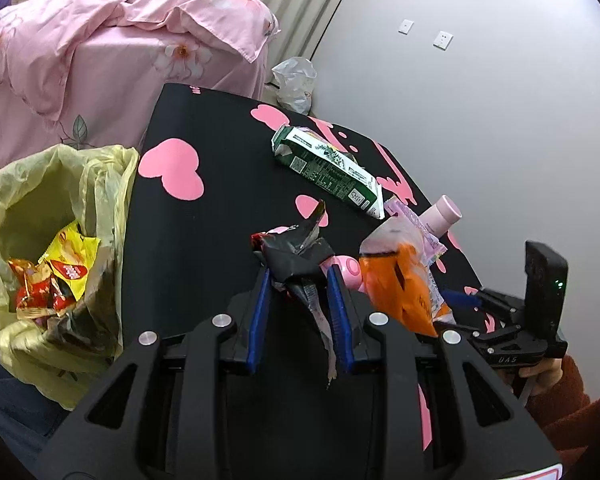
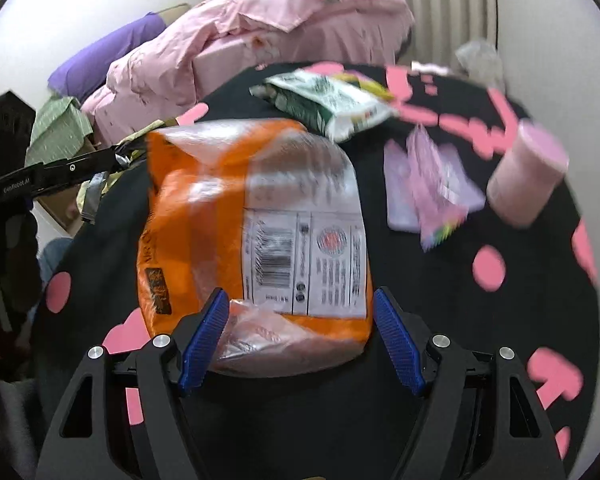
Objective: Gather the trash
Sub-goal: 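Grasp the black torn wrapper with the left tool while the right tool regrips the orange bag, then carry the black wrapper and orange bag to the yellow bag and release both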
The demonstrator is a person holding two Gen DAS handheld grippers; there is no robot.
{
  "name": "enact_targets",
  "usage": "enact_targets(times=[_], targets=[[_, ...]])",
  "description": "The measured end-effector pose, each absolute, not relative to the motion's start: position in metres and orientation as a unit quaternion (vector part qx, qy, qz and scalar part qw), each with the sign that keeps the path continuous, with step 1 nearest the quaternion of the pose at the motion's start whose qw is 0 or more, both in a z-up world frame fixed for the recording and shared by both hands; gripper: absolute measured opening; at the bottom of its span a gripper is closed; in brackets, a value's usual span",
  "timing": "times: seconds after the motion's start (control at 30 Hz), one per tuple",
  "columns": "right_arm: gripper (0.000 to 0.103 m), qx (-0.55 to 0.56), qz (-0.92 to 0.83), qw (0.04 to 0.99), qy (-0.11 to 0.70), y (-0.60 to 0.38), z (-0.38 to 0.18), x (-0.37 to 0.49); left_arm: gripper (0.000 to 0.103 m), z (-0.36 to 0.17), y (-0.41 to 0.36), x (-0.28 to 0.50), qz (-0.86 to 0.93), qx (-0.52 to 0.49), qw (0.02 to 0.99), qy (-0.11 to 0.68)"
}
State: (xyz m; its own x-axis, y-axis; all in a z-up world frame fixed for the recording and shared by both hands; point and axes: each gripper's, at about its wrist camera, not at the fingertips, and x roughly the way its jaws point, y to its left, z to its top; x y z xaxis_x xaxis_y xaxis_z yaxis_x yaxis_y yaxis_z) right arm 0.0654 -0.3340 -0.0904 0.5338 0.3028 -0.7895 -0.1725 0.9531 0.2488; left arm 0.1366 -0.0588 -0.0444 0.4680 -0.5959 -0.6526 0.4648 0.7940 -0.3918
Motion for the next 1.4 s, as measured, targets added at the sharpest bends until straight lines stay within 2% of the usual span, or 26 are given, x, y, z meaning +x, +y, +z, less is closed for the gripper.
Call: enact_targets(times=[0.17,0.3,0.37,0.4,0.43,0.57,0.63,0.9,1.4], targets=[[0.073,0.092,0.119,0.879,0.452,-0.332,-0.095,0.058,0.027,-0.042,-0.052,0.135,-0.308,-0.087,0.856,0.406],[0.073,0.061,0.103,0.889,0.443,-0.317,-0.096,0.05,0.027,-0.04,-0.049,0.134,-0.306,-0.093,0.857,0.404],[0.068,0.022,0.099,0.894,0.437,-0.303,-0.096,0.045,0.027,-0.039,-0.049,0.133,-0.306,-0.092,0.857,0.403],[0.052,0.014,0.102,0.895,0.433,-0.301,-0.095,0.042,0.027,-0.039,-0.049,0.132,-0.306,-0.091,0.858,0.403],[0.048,0.012,0.113,0.896,0.429,-0.297,-0.093,0.04,0.027,-0.039,-0.049,0.131,-0.306,-0.089,0.858,0.402],[0.045,0.013,0.105,0.901,0.42,-0.298,-0.085,0.037,0.027,-0.039,-0.049,0.125,-0.305,-0.085,0.858,0.404],[0.037,0.034,0.104,0.905,0.412,-0.306,-0.076,0.038,0.027,-0.039,-0.049,0.122,-0.306,-0.082,0.858,0.404],[0.036,0.092,0.076,0.918,0.378,-0.338,-0.045,0.039,0.027,-0.032,-0.046,0.114,-0.306,-0.083,0.862,0.395],[0.036,0.056,0.093,0.938,0.33,-0.309,0.016,0.064,0.027,0.031,-0.005,0.1,-0.269,-0.069,0.91,0.307]])
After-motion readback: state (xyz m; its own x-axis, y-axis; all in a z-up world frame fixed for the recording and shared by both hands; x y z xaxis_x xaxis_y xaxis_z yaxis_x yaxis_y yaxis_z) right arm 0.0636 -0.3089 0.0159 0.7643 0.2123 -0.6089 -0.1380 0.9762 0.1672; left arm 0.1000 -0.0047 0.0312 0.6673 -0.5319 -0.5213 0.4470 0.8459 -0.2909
